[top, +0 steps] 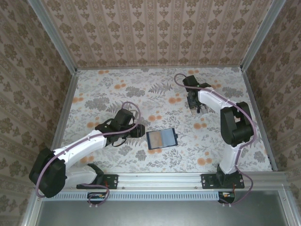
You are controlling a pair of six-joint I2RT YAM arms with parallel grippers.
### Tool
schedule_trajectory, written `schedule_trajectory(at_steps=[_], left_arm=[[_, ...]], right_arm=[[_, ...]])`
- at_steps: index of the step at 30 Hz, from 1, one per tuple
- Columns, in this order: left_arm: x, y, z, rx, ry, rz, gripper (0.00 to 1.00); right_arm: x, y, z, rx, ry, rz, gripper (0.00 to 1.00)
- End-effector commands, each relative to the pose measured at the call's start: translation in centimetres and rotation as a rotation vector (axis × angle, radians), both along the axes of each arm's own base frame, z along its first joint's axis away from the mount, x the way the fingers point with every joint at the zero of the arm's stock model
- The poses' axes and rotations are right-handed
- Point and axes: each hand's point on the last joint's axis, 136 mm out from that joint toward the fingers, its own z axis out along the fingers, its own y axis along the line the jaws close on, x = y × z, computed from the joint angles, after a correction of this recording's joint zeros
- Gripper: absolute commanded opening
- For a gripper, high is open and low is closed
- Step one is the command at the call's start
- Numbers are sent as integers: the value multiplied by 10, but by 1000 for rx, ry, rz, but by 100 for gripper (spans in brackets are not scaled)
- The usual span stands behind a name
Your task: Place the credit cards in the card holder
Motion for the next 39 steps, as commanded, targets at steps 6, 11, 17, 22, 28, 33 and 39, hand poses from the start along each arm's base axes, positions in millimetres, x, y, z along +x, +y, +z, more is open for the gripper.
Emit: schedule_trajectory(at_steps=[6, 11, 17, 22, 28, 33, 39], left_arm=[[1, 5, 0, 37, -19, -5, 51], [3, 2, -2, 52, -7, -17, 51], [4, -3, -4, 45, 4, -28, 51], [4, -6, -7, 36, 14, -35, 50], [3, -9, -11, 29, 28, -40, 51], [2, -9, -13, 33, 35, -40, 51], [2, -11, -16, 38, 45, -46, 51]], right_arm=[[10, -18, 24, -129, -50, -5, 59], [9, -23, 33, -153, -79, -1, 54], [6, -22, 30, -149, -63, 13, 33], [4, -21, 28, -142, -53, 17, 26], [3, -21, 27, -154, -45, 18, 20], [3, -18, 29, -144, -42, 25, 12], [2, -18, 30, -145, -43, 27, 5]])
